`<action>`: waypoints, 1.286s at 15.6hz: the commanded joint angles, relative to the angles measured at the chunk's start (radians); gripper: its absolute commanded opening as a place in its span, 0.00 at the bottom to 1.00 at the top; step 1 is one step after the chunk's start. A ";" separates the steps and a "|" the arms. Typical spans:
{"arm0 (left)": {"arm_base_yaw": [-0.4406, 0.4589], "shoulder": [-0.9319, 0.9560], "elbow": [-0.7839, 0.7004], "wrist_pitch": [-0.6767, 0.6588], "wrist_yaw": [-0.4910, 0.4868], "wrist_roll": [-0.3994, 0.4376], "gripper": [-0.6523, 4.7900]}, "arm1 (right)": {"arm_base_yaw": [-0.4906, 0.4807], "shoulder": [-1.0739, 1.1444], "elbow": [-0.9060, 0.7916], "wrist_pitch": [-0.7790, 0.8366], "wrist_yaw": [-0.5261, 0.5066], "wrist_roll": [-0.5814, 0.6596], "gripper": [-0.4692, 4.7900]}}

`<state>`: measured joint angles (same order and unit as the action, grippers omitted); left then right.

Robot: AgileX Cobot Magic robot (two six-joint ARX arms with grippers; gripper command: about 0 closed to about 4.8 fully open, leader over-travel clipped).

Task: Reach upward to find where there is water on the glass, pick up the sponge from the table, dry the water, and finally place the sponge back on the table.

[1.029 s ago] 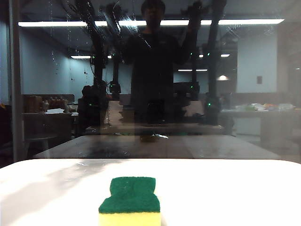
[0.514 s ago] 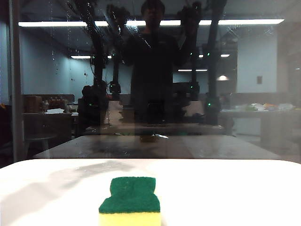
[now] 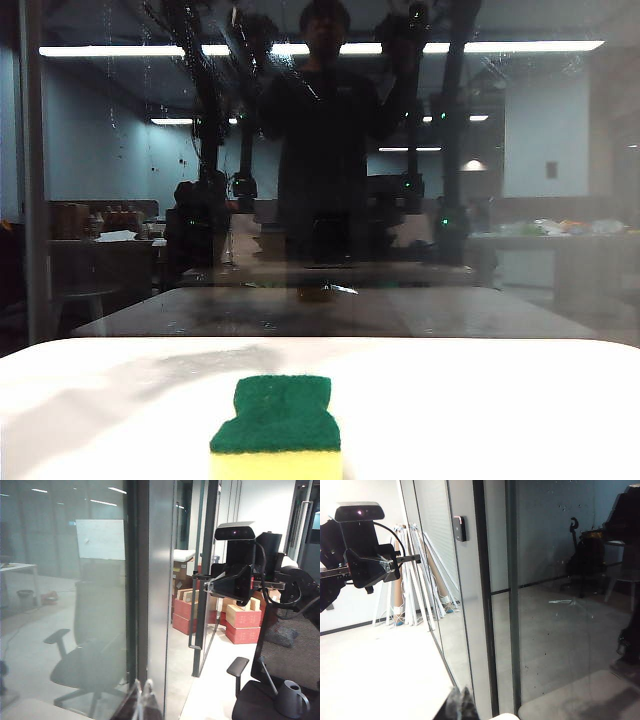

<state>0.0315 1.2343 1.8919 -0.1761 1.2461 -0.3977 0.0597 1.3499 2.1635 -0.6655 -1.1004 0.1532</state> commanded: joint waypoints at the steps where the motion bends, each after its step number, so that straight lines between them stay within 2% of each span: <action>1: 0.000 -0.005 0.005 0.010 -0.083 -0.003 0.11 | 0.002 -0.006 0.005 0.019 0.029 0.005 0.09; 4: 0.001 -0.005 0.005 0.008 -0.225 0.001 0.11 | 0.002 -0.006 0.005 0.018 0.198 0.005 0.09; 7: 0.001 -0.005 0.005 0.005 -0.407 0.014 0.11 | 0.002 -0.006 0.005 0.018 0.405 0.005 0.09; 12: 0.001 -0.006 0.005 -0.072 -0.704 0.196 0.11 | 0.002 -0.006 0.005 0.019 0.719 -0.002 0.09; 14: 0.000 -0.006 0.005 -0.109 -0.890 0.252 0.11 | 0.002 -0.006 0.005 0.019 0.866 -0.052 0.09; 15: 0.000 -0.006 0.005 -0.109 -0.948 0.274 0.11 | 0.002 -0.006 0.005 0.019 0.919 -0.060 0.09; 17: 0.000 -0.006 0.005 -0.109 -1.125 0.340 0.11 | 0.002 -0.008 0.005 0.018 1.085 -0.060 0.09; 18: 0.000 -0.006 0.005 -0.115 -1.181 0.399 0.11 | 0.002 -0.010 0.005 0.017 1.172 -0.062 0.09; 19: 0.000 -0.006 0.005 -0.122 -1.183 0.435 0.11 | 0.002 -0.011 0.005 0.017 1.222 -0.084 0.09; 20: 0.000 -0.006 0.005 -0.134 -1.182 0.448 0.11 | 0.002 -0.012 0.005 0.019 1.233 -0.103 0.09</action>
<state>0.0319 1.2327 1.8919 -0.3065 0.0669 0.0277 0.0597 1.3445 2.1635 -0.6636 0.1127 0.0700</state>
